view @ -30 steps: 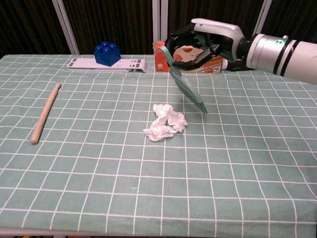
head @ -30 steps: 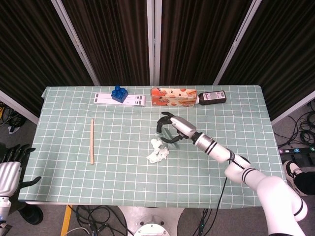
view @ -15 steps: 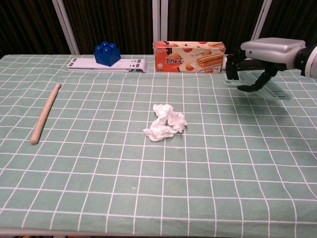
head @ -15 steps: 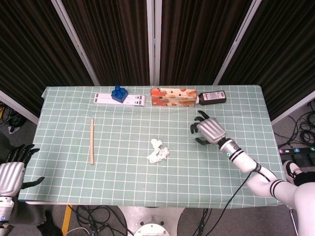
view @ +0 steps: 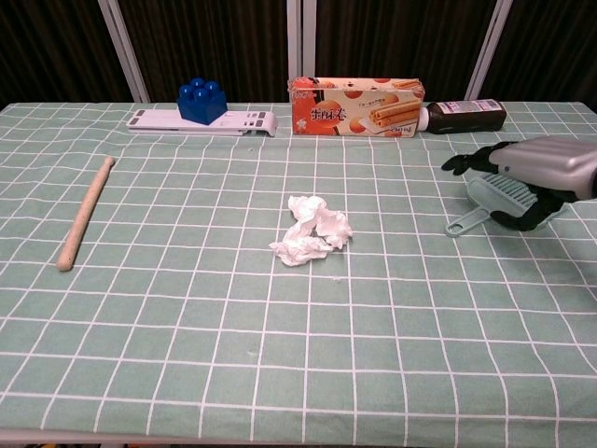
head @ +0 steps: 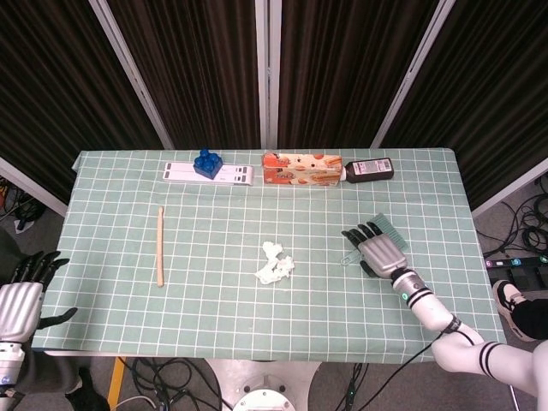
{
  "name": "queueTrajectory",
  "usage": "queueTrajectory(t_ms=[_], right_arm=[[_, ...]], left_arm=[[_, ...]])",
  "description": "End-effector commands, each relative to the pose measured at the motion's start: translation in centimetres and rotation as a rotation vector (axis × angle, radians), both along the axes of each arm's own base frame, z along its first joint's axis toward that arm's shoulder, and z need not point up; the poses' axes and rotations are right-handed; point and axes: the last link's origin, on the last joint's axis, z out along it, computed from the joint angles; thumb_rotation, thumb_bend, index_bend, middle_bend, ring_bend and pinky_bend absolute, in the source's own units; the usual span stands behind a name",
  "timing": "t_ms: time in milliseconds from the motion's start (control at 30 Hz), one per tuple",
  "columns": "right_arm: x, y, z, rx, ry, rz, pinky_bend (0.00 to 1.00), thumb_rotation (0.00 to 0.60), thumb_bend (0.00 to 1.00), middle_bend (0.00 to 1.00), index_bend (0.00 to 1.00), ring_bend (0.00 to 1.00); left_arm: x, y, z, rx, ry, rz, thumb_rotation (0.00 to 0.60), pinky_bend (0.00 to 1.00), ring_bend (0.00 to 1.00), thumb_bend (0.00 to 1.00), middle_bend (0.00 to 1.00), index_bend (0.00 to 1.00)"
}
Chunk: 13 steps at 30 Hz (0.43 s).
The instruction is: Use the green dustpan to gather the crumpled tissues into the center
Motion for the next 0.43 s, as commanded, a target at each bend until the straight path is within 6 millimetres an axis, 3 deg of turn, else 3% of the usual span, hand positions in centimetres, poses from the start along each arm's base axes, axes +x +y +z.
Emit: queueTrajectory(t_ms=[33, 200, 433], right_arm=[[-1.4, 2.9, 5.9, -0.201, -0.107, -0.05, 0.0, 0.6, 0.41, 0.1, 0.0, 0.0], [-4.2, 8.6, 11.2, -0.427, -0.18, -0.115, 0.0, 0.6, 0.4, 0.12, 0.0, 0.0], [-6.4, 15.4, 14.4, -0.573, -0.28, -0.176, 0.0, 0.6, 0.4, 0.15, 0.0, 0.0]], left_arm=[[-0.2, 0.1, -0.2, 0.01, 0.022, -0.007, 0.6, 0.1, 0.06, 0.0, 0.11, 0.19], [-0.5, 0.3, -0.7, 0.021, 0.034, -0.007, 0.6, 0.1, 0.06, 0.0, 0.11, 0.19], [0.0, 0.4, -1.5, 0.021, 0.03, -0.021, 0.6, 0.1, 0.06, 0.0, 0.11, 0.19]])
